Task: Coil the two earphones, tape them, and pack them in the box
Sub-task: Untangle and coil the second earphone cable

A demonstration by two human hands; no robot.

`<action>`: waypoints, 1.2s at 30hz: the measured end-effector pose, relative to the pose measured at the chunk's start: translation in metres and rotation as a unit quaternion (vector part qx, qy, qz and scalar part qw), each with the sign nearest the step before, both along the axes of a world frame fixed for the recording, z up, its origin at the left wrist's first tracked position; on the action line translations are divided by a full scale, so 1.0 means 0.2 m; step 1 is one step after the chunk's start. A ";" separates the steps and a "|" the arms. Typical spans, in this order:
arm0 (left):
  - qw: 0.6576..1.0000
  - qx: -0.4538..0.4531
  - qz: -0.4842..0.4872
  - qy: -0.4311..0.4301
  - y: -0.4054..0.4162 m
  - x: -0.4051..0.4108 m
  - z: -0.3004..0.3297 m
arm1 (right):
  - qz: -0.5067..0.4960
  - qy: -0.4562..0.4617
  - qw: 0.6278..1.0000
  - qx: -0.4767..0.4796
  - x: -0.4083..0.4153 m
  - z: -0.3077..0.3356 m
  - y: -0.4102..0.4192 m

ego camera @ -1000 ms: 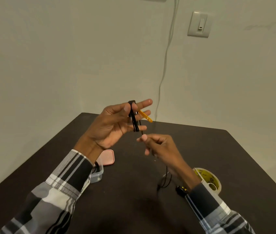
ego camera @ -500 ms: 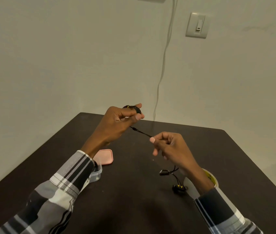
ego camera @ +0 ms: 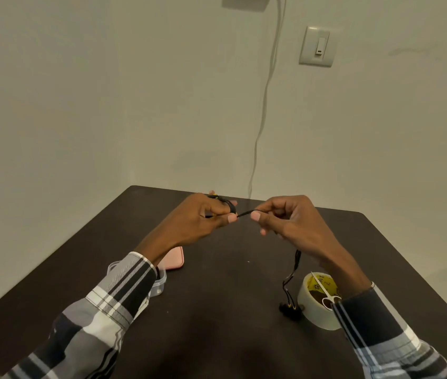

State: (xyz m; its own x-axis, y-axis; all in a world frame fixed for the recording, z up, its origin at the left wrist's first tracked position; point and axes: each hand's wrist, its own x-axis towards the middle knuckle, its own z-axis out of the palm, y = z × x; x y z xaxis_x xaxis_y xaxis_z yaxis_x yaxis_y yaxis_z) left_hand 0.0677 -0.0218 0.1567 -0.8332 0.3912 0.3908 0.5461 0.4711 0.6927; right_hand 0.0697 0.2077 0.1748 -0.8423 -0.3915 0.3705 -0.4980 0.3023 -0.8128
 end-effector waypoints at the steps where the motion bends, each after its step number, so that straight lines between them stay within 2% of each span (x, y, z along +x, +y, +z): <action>1: 1.000 0.005 -0.009 -0.025 0.01 0.02 0.00 | -0.004 0.009 1.000 -0.004 -0.01 0.01 0.00; 4: 0.993 0.023 -0.080 -0.081 0.03 0.07 0.01 | -0.005 0.024 1.000 -0.014 -0.03 0.03 0.00; 8: 0.970 0.136 -0.145 -0.139 0.03 0.13 0.03 | 0.004 -0.037 0.995 -0.089 -0.07 0.04 0.00; 14: 0.895 0.313 -0.236 -0.211 0.01 0.14 0.04 | 0.025 -0.096 0.981 -0.168 -0.12 -0.01 -0.06; 22: 0.844 0.431 -0.266 -0.175 0.06 0.13 0.10 | 0.050 -0.181 0.957 -0.220 -0.14 -0.17 -0.17; 32: 0.855 0.476 -0.175 -0.112 0.01 0.08 0.19 | 0.054 -0.253 0.945 -0.199 -0.01 -0.38 -0.22; 34: 0.877 0.453 -0.129 -0.094 0.00 0.07 0.18 | 0.046 -0.241 0.953 -0.177 0.01 -0.39 -0.22; 36: 0.913 0.395 -0.081 -0.066 0.01 0.06 0.15 | 0.037 -0.214 0.966 -0.140 0.03 -0.39 -0.23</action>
